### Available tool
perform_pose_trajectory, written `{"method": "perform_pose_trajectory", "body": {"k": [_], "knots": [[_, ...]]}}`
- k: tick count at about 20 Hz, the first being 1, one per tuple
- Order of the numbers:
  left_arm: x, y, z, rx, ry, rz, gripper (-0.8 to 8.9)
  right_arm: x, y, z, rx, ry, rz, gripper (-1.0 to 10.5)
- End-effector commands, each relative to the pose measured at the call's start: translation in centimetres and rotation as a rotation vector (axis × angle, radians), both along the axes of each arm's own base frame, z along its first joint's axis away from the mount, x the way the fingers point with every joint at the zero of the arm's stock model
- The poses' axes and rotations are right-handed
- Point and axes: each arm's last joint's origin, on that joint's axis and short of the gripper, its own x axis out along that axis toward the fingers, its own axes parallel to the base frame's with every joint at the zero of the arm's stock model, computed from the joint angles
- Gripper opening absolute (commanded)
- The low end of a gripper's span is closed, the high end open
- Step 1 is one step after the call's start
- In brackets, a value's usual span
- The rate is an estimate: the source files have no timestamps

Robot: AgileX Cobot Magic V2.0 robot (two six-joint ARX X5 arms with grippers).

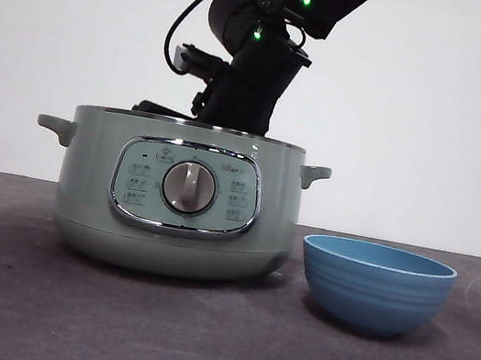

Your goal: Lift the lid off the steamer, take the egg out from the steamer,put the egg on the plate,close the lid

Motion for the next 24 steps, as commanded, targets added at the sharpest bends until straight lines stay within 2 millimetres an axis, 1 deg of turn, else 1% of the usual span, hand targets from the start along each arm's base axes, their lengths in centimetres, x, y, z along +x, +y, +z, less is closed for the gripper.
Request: {"method": "perform_pose_trajectory", "body": {"k": [1, 3, 5, 6, 8, 9, 10, 11, 12, 14, 16, 17, 18, 20, 22, 24], "knots": [[-0.5, 0.3, 1.0, -0.029, -0.073, 0.003, -0.08, 0.1, 0.2, -0.7, -0.015, 0.003, 0.008, 4.9], [-0.5, 0.3, 1.0, -0.029, -0.073, 0.003, -0.08, 0.0, 0.1, -0.7, -0.019, 0.01, 0.009, 2.6], [-0.5, 0.3, 1.0, -0.029, -0.073, 0.003, -0.08, 0.0, 0.1, -0.8, -0.019, 0.016, 0.011, 0.9], [-0.5, 0.3, 1.0, -0.028, -0.071, 0.003, -0.08, 0.0, 0.2, -0.7, -0.013, 0.017, 0.015, -0.2], [-0.5, 0.3, 0.9, -0.025, -0.066, 0.003, -0.08, -0.1, 0.3, -0.7, 0.005, 0.028, 0.025, -0.2], [-0.5, 0.3, 0.9, -0.026, -0.066, 0.003, -0.08, -0.1, 0.2, -0.3, 0.008, 0.02, 0.025, -0.2], [-0.5, 0.3, 0.9, -0.026, -0.066, 0.003, -0.08, -0.3, 0.1, 0.7, 0.022, 0.003, 0.025, -0.2], [-0.5, 0.3, 0.9, -0.026, -0.066, 0.003, -0.08, -0.6, -0.2, 2.3, 0.042, -0.028, 0.023, -0.2], [-0.5, 0.3, 0.9, -0.026, -0.066, 0.003, -0.08, -1.1, -0.6, 4.5, 0.073, -0.066, 0.024, -0.2], [-0.5, 0.3, 0.9, -0.027, -0.066, 0.003, -0.08, -2.9, -2.1, 9.6, 0.134, -0.144, 0.023, -0.2], [-0.5, 0.3, 0.9, -0.027, -0.066, 0.003, -0.08, -5.6, -4.5, 14.6, 0.144, -0.208, 0.007, -0.2], [-0.5, 0.3, 0.9, -0.027, -0.066, 0.003, -0.08, -7.4, -6.2, 17.1, 0.115, -0.261, -0.006, -0.2], [-0.5, 0.3, 0.9, -0.027, -0.066, 0.002, -0.08, -9.2, -7.9, 19.2, 0.106, -0.284, -0.015, -0.2], [-0.5, 0.3, 0.9, -0.027, -0.066, 0.002, -0.08, -11.9, -10.7, 21.9, 0.111, -0.296, -0.029, -0.2], [-0.5, 0.3, 0.9, -0.026, -0.065, 0.001, -0.08, -13.9, -13.2, 23.5, 0.113, -0.306, -0.055, -0.2], [-0.5, 0.3, 0.9, -0.025, -0.062, 0.0, -0.08, -15.2, -15.2, 24.1, 0.09, -0.287, -0.08, -0.2]]}}
